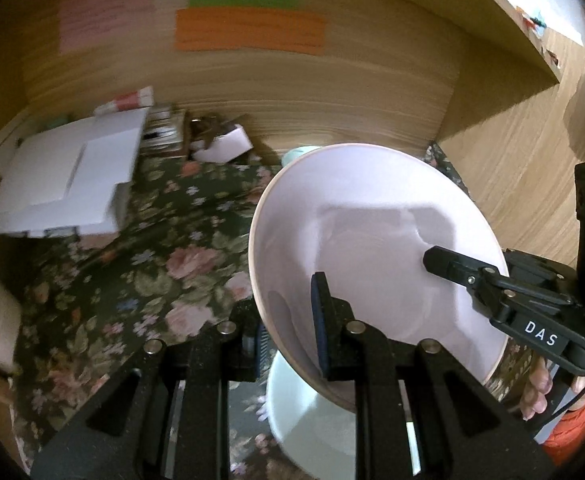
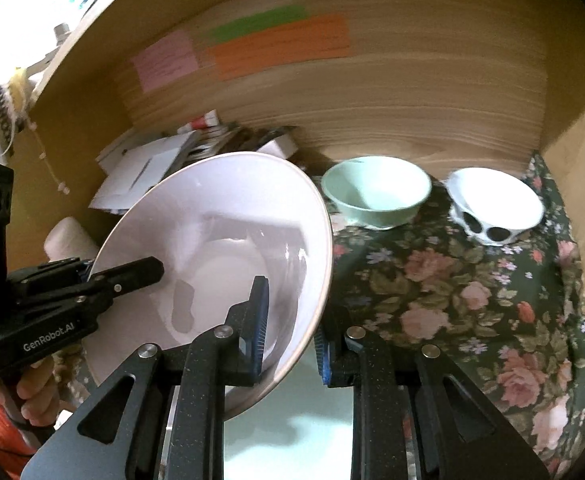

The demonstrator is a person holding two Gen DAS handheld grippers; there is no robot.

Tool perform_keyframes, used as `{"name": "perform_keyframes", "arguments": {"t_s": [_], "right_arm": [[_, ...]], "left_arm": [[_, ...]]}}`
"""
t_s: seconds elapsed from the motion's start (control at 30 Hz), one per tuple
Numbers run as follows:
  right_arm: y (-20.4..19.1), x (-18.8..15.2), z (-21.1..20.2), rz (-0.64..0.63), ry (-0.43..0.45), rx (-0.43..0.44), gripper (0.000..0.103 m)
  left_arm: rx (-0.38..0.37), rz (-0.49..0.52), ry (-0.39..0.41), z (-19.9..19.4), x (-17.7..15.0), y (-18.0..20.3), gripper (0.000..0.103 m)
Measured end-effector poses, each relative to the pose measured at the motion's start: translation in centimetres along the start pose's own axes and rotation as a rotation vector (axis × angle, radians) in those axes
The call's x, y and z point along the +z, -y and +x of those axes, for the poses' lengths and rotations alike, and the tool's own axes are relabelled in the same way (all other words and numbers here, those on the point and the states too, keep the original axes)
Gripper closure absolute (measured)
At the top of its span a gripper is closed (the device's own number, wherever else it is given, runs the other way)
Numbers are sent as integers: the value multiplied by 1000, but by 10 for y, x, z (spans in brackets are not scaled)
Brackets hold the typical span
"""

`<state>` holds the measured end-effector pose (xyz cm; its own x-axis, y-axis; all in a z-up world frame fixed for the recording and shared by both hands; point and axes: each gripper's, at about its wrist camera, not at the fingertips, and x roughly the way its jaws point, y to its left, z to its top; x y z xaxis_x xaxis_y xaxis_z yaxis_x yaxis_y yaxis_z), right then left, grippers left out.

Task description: Organize plates and bowls

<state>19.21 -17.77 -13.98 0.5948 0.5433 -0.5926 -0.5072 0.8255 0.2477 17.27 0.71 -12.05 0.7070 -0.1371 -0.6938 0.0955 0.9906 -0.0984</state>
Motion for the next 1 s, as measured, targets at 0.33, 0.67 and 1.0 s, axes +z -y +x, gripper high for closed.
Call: {"name": "perform_keyframes", "arguments": {"t_s": [0.33, 0.67, 1.0], "right_arm": [[-41, -4, 11, -62, -20, 62, 84], [-77, -10, 28, -118, -60, 119, 84], [-108, -18, 53, -165, -124, 168, 84]], "left_arm": [[51, -71, 37, -35, -18, -37, 84], [100, -128, 44, -57, -39, -70, 84], [140, -186, 20, -66, -66, -105, 84]]}}
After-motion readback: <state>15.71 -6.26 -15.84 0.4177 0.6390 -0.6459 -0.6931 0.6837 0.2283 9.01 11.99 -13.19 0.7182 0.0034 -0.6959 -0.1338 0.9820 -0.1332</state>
